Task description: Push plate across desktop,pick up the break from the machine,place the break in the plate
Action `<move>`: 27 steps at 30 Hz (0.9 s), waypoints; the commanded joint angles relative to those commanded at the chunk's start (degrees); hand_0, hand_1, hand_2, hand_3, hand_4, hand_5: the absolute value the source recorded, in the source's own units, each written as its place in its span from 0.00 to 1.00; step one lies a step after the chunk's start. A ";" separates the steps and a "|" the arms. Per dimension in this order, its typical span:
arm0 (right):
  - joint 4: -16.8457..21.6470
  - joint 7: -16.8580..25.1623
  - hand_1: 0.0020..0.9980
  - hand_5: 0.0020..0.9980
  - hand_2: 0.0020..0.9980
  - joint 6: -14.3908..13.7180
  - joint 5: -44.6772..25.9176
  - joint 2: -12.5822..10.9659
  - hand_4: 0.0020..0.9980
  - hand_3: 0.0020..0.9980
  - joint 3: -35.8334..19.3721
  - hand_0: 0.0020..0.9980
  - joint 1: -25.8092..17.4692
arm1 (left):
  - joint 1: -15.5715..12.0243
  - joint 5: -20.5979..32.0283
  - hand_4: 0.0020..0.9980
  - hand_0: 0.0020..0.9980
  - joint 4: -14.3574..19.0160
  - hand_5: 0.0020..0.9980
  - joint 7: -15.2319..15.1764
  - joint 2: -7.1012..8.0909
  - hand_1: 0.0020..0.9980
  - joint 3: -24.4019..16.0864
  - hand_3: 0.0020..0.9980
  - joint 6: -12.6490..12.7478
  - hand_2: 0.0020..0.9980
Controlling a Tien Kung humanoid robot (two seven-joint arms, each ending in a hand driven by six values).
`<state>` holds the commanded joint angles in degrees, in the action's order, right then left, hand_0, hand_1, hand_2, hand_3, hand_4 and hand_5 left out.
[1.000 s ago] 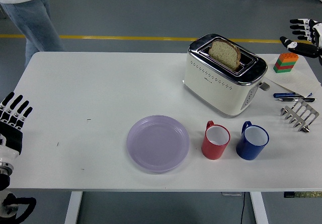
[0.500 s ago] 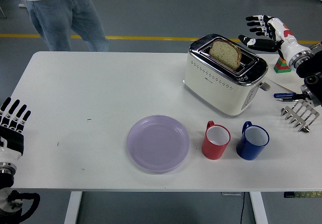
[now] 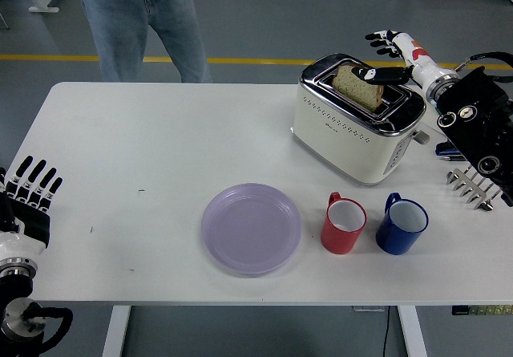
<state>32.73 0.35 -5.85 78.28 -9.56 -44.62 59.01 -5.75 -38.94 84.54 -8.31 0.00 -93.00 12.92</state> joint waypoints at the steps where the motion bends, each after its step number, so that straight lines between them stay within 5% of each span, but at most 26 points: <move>1: -0.24 -0.01 0.82 0.29 0.85 0.07 -0.09 0.11 0.85 0.84 0.21 0.89 0.11 | 0.01 -0.01 0.53 0.75 0.00 1.00 0.00 0.00 0.74 0.03 0.72 0.00 0.75; 9: -7.34 -0.54 0.81 0.29 0.84 -0.30 -1.29 3.08 0.85 0.83 6.39 0.88 3.53 | 0.35 -0.27 0.54 0.75 -0.02 1.00 -0.22 0.00 0.74 0.78 0.72 -0.07 0.75; 17: -10.29 -1.25 0.78 0.31 0.80 -1.73 -2.84 4.45 0.86 0.82 11.50 0.83 5.01 | 0.18 -0.27 0.53 0.75 -0.11 1.00 -0.47 0.00 0.74 1.13 0.72 -0.02 0.75; 18: -10.54 -1.29 0.69 0.32 0.70 -1.94 -3.25 4.70 0.86 0.78 12.30 0.67 5.12 | 0.17 -0.27 0.53 0.75 -0.13 1.00 -0.50 0.00 0.74 1.22 0.72 -0.03 0.75; 23: -10.99 -1.33 0.69 0.32 0.70 -2.61 -4.46 5.47 0.86 0.78 14.24 0.67 5.25 | 0.05 -0.26 0.53 0.75 -0.21 1.00 -0.57 0.00 0.74 1.52 0.72 -0.03 0.75; 24: -11.35 -1.40 0.57 0.32 0.60 -2.76 -5.05 5.70 0.86 0.72 14.91 0.49 5.34 | 0.06 -0.25 0.53 0.75 -0.24 1.00 -0.59 0.00 0.74 1.59 0.72 -0.03 0.74; 27: -11.94 -1.41 0.57 0.32 0.60 -3.63 -6.32 6.07 0.86 0.72 16.13 0.49 5.43 | 0.07 -0.27 0.53 0.75 -0.26 1.00 -0.64 0.00 0.74 1.74 0.72 -0.05 0.74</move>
<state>20.79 -1.07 -9.47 71.95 -3.50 -28.49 64.44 -5.68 -39.21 84.28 -8.95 0.00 -91.26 12.86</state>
